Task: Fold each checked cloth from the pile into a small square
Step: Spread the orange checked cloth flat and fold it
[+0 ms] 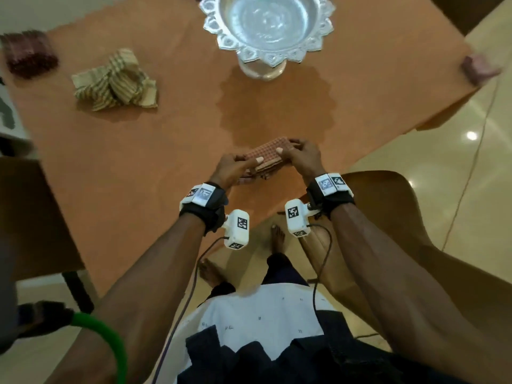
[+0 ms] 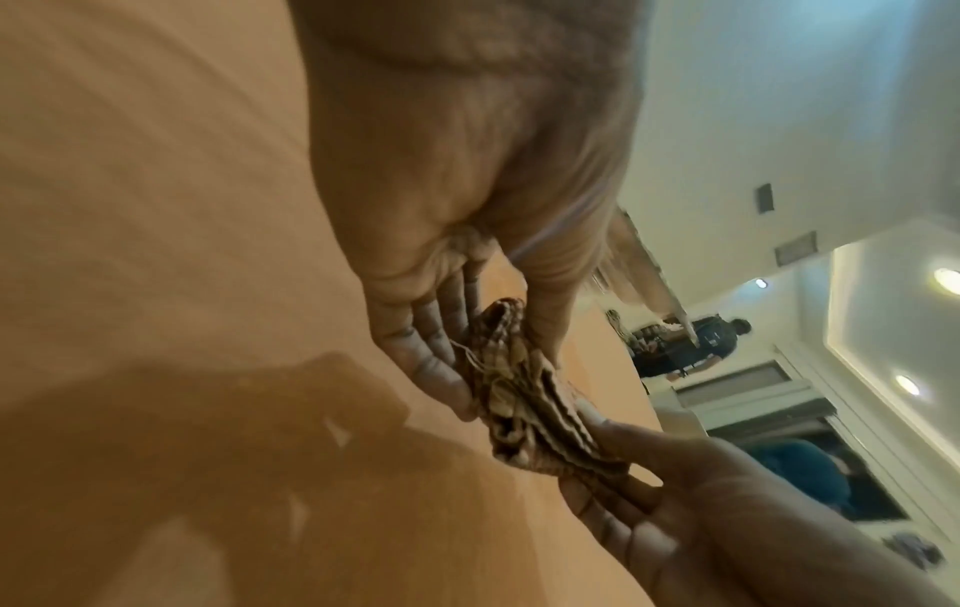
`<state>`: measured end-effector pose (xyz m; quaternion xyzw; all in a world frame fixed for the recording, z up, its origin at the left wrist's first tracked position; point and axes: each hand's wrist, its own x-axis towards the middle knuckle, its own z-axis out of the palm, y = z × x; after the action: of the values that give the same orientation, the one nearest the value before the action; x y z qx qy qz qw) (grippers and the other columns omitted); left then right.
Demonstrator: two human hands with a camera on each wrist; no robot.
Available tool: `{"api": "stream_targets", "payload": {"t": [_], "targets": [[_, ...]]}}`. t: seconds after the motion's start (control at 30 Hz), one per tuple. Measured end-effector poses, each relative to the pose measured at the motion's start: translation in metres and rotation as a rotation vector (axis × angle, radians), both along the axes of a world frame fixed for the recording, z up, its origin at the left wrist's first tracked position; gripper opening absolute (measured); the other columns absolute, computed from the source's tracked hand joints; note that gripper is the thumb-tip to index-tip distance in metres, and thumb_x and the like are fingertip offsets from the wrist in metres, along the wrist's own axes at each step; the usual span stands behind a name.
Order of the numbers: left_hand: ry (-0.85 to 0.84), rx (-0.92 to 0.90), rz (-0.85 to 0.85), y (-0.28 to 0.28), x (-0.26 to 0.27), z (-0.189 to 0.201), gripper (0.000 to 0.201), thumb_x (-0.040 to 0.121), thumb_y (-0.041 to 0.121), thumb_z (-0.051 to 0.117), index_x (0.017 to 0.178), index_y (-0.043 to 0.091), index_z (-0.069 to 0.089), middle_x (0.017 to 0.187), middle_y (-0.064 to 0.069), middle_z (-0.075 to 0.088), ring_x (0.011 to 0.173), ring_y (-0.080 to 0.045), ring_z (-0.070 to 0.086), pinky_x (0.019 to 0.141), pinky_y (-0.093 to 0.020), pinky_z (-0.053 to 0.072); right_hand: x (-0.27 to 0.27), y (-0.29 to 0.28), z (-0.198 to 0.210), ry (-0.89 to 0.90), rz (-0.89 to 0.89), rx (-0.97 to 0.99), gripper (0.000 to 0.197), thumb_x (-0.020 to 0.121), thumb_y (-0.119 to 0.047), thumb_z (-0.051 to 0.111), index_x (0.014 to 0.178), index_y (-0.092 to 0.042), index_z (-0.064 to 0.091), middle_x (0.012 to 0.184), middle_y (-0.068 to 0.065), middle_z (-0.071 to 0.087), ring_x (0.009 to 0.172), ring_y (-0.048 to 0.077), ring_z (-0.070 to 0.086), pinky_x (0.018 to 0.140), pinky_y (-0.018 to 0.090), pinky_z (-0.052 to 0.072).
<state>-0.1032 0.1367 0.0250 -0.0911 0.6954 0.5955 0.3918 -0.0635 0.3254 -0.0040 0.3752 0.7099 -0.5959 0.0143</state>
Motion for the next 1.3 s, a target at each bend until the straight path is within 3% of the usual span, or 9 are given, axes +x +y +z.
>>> {"api": "stream_targets", "payload": {"t": [0.17,0.23,0.33,0.43,0.57,0.67,0.77,0.93,1.3], "targets": [[0.071,-0.037,-0.072,0.114,-0.003,-0.006,0.051,0.079,0.03,0.084,0.118,0.004,0.063,0.114,-0.012,0.07,0.095,-0.024,0.072,0.078,-0.043,0.062,0.01,0.092,0.009,0.005,-0.131,0.35,0.035,0.085,-0.016,0.071,0.119,-0.008,0.069,0.111,0.004,0.069,0.1,0.017,0.063,0.085,0.022,0.049],[0.097,-0.036,-0.143,0.186,-0.002,-0.013,0.045,0.078,0.035,0.084,0.11,0.009,0.066,0.112,-0.012,0.072,0.092,-0.024,0.073,0.079,-0.043,0.062,0.009,0.159,0.01,-0.037,-0.164,0.437,0.033,0.086,-0.016,0.068,0.118,-0.009,0.069,0.114,0.008,0.071,0.104,0.022,0.065,0.09,0.029,0.051],[0.187,-0.074,-0.215,0.216,-0.002,-0.011,0.023,0.079,0.037,0.082,0.085,0.024,0.064,0.1,-0.011,0.075,0.085,-0.023,0.075,0.08,-0.041,0.062,0.008,0.19,0.008,-0.069,-0.125,0.496,0.03,0.087,-0.015,0.064,0.115,-0.007,0.07,0.113,0.012,0.071,0.106,0.026,0.065,0.093,0.035,0.052],[0.248,-0.179,-0.274,0.254,0.004,-0.015,0.023,0.079,0.039,0.082,0.085,0.02,0.07,0.094,-0.009,0.076,0.081,-0.021,0.074,0.079,-0.037,0.061,0.009,0.229,-0.002,-0.136,-0.078,0.538,0.029,0.09,-0.011,0.061,0.117,-0.004,0.069,0.117,0.014,0.07,0.108,0.026,0.064,0.094,0.03,0.049],[0.484,-0.48,-0.383,0.265,0.012,-0.015,0.038,0.085,0.039,0.075,0.108,0.01,0.069,0.105,-0.009,0.072,0.098,-0.024,0.067,0.085,-0.037,0.055,0.019,0.236,-0.019,-0.169,0.082,0.675,0.04,0.086,-0.01,0.053,0.124,-0.003,0.063,0.121,0.018,0.063,0.112,0.033,0.059,0.095,0.034,0.044],[0.81,-0.607,-0.445,0.271,0.027,-0.017,0.059,0.09,0.035,0.066,0.138,0.007,0.047,0.137,-0.013,0.053,0.125,-0.029,0.048,0.102,-0.043,0.044,0.027,0.222,-0.021,-0.163,0.255,1.046,0.049,0.085,-0.012,0.05,0.134,-0.006,0.05,0.14,0.018,0.049,0.133,0.037,0.041,0.109,0.046,0.031],[1.032,-0.579,-0.792,0.282,0.041,-0.03,0.071,0.1,0.03,0.048,0.156,0.003,0.015,0.163,-0.017,0.018,0.15,-0.03,0.02,0.121,-0.045,0.022,0.033,0.214,-0.028,-0.123,0.637,1.166,0.062,0.095,-0.029,0.046,0.15,-0.005,0.032,0.16,0.017,0.024,0.15,0.035,0.016,0.122,0.051,0.013],[1.061,-0.72,-0.971,0.273,0.053,-0.063,0.069,0.105,0.034,0.028,0.156,0.003,-0.007,0.165,-0.015,-0.011,0.153,-0.029,-0.011,0.124,-0.05,0.002,0.047,0.216,-0.048,-0.116,0.633,1.09,0.06,0.103,-0.03,0.021,0.157,-0.006,0.01,0.165,0.012,0.004,0.153,0.028,0.0,0.124,0.048,0.006],[0.95,-0.753,-1.117,0.276,0.046,-0.046,0.101,0.093,0.063,0.045,0.156,0.001,-0.005,0.164,-0.019,-0.009,0.152,-0.033,-0.009,0.121,-0.059,0.007,0.044,0.217,-0.042,-0.157,0.601,1.098,0.061,0.102,-0.036,0.015,0.156,-0.008,0.015,0.165,0.009,0.008,0.153,0.028,0.004,0.122,0.054,0.005]]}}
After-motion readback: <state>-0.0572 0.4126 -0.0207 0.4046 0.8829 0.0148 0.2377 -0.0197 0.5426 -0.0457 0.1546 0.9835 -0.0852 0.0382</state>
